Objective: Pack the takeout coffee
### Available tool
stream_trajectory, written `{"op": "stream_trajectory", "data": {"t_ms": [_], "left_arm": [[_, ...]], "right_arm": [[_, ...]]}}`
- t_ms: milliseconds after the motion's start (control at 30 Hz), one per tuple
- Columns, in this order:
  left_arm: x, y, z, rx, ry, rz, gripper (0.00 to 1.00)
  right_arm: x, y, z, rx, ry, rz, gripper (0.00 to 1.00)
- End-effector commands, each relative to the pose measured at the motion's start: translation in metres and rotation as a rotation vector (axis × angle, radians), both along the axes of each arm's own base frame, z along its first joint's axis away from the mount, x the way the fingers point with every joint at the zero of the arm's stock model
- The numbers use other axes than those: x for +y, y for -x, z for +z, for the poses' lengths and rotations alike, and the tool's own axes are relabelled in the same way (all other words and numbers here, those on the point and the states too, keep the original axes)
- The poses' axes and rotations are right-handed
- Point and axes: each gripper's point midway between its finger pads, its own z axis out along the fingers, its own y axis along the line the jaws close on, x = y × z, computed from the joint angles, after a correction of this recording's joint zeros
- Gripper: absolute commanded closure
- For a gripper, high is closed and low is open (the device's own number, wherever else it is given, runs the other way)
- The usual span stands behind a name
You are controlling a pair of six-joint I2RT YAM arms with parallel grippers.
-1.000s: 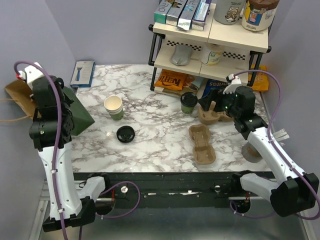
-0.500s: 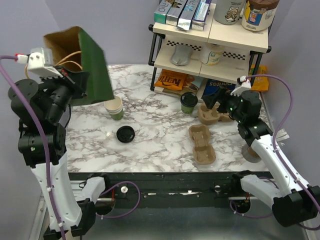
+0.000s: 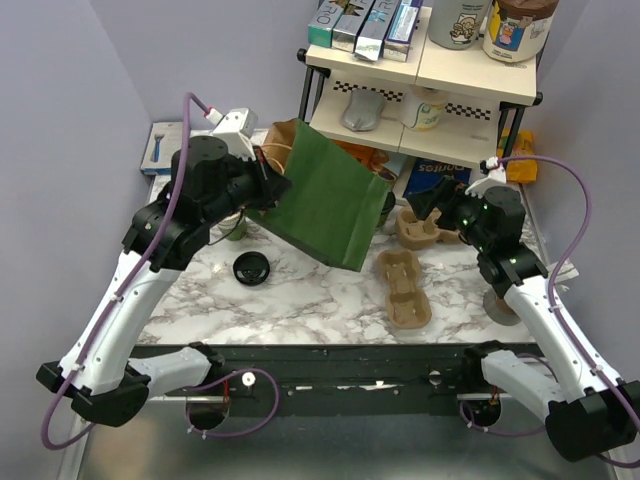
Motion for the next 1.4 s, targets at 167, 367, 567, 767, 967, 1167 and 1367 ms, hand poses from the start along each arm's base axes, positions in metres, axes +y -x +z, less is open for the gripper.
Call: {"op": "stream_trajectory", "data": {"t_ms": [167,367,567,767,967,1167,1367], "left_arm": [[-0.004,0.020,-0.025,0.052,-0.031,0.103,1.00],[-0.014,0.014,-0.064,0.136,-0.081,0.180,1.00],[-0.032,0.007,-0.103,0.213,-0.162,0.222,1.00],[-0.050,0.008,-0.109,0.211,-0.181,0.208,0.68],[-0.070,0.013,-0.099,0.178,-0.170,0.113,0.22],[-0.104,0.034,-0.049,0.056,-0.049,-0.109,0.01],[-0.111,0.049,-0.007,-0.050,-0.046,-0.187,0.01]], "right_arm": [[-0.012,0.006,-0.024,0.064,0.058,-0.044,0.00],[-0.015,0.006,-0.037,0.099,0.088,-0.050,0.00],[-0.015,0.008,-0.049,0.141,0.116,-0.039,0.00],[-0.015,0.014,-0.055,0.173,0.137,-0.019,0.00],[-0.010,0.025,-0.070,0.195,0.192,0.061,0.00],[0.021,0.021,-0.041,-0.065,0.321,0.347,0.00],[0.031,0.024,0.023,-0.430,0.499,0.475,0.00]]}}
